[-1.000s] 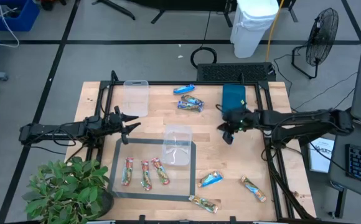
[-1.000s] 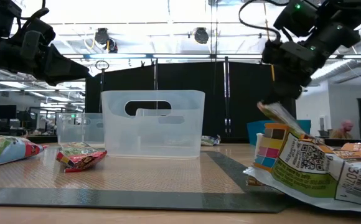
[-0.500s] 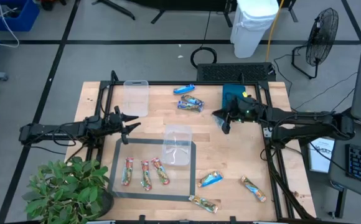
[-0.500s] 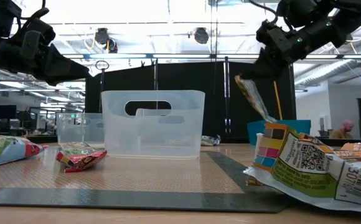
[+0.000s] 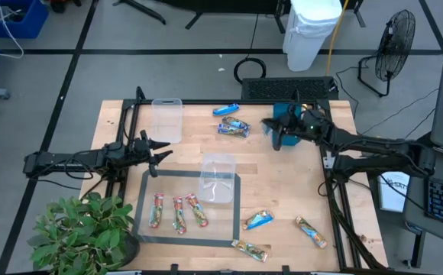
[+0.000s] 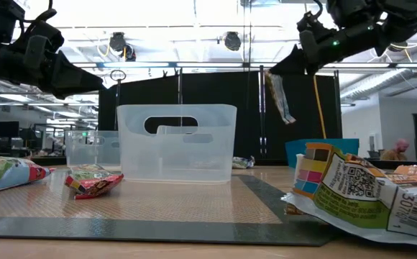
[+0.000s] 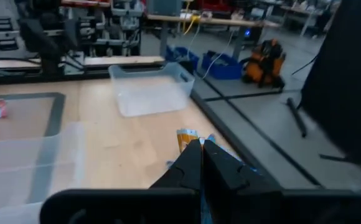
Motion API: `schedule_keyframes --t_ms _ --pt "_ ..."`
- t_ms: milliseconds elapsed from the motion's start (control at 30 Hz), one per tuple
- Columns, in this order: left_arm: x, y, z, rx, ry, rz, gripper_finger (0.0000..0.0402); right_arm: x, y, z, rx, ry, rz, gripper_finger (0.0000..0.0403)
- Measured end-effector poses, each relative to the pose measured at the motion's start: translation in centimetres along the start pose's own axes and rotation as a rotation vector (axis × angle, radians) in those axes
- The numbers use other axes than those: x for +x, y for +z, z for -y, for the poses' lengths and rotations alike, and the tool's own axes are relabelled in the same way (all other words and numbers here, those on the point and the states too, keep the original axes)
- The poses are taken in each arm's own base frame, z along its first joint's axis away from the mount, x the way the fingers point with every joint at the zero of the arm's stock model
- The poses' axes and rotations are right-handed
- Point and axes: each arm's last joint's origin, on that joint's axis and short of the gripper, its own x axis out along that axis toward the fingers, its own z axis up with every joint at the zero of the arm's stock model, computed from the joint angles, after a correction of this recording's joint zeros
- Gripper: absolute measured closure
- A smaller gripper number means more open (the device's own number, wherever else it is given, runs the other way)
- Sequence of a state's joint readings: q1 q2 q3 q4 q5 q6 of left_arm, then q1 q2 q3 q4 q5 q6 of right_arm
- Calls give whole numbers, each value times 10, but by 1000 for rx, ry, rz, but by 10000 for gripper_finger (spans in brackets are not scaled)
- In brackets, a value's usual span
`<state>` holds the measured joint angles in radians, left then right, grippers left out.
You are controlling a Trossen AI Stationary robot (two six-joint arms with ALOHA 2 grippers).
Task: Pick and place Granola Bars by type
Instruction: Put the yellow granola bar into the blue bin
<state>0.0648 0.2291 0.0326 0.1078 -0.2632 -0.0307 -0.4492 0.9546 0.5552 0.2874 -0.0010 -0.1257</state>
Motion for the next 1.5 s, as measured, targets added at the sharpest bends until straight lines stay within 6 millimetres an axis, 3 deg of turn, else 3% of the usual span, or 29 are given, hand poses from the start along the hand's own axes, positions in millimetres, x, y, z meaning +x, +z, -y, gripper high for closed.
schedule_keyframes --t_ms 367,667,1100,1500 --pt "0 0 0 0 0 0 245 -25 17 46 -12 -242 97 403" --pt "0 0 0 0 0 0 245 -22 40 79 19 -354 -8 403" --pt "0 0 0 0 0 0 245 6 5 84 93 -309 -290 403" --pt "0 0 0 0 0 0 245 3 -31 77 162 -320 -427 403"
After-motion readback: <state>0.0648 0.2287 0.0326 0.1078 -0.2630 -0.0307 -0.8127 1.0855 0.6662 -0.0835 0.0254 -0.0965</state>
